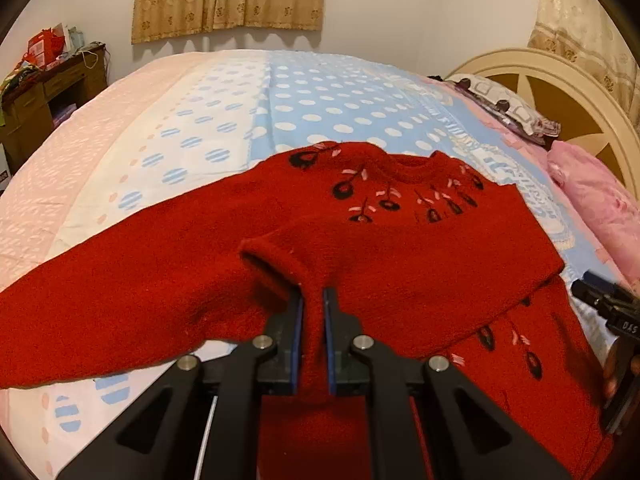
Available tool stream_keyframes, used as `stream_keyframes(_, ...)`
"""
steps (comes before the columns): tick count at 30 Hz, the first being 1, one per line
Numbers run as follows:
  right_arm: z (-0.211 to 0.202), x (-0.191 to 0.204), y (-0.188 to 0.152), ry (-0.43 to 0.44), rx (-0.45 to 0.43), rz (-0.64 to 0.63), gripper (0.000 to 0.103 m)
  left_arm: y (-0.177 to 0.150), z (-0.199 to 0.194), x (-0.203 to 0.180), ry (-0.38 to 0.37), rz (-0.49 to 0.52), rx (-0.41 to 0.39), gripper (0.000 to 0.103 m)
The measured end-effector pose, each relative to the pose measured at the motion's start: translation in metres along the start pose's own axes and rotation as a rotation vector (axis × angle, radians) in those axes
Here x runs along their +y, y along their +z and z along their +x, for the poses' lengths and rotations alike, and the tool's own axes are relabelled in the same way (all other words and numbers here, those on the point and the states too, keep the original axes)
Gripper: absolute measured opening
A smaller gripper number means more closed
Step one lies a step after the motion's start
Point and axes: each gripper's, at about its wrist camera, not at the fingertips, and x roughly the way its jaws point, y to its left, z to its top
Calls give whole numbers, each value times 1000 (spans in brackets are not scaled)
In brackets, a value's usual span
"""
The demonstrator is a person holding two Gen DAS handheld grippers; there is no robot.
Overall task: Fold small clothes
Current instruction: 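Grasp the folded sleeve edge with the left tool and smooth it flat, then release the left tool and move it to the other sleeve cuff, grasping it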
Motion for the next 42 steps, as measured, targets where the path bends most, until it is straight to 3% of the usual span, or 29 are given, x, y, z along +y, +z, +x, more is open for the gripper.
stream_keyframes(2,4,13,12,-18,19,-81,87,-1,3,-3,37,20,-3,13)
stream_keyframes(5,18,27,30,27,38,-137,87,-5,7,-10,122,70,-14,17)
stream_keyframes(9,50,31,46,84,112,-120,87,-10,9,-9,162,99,-10,17)
stream_keyframes(13,87,30,39,28,238,-151,87,-13,11,-3,171,104,3,18)
stream_keyframes(17,78,42,38,-41,233,-212,87,-17,14,-1,185,105,15,44)
stream_keyframes(19,70,55,44,-70,215,-233,87,-16,12,0,185,103,10,45)
stream_keyframes(21,62,79,51,-41,187,-275,87,-16,9,-1,184,105,7,47)
stream_keyframes(25,67,137,57,14,156,-364,87,-18,2,0,201,112,-16,64)
stream_keyframes(31,100,177,38,21,207,-403,87,-22,-3,14,218,94,-13,65)
stream_keyframes(37,90,186,36,-17,156,-403,87,-26,-10,25,229,93,-6,70)
stream_keyframes(42,81,220,48,33,107,-425,87,-30,-23,39,274,93,-12,73)
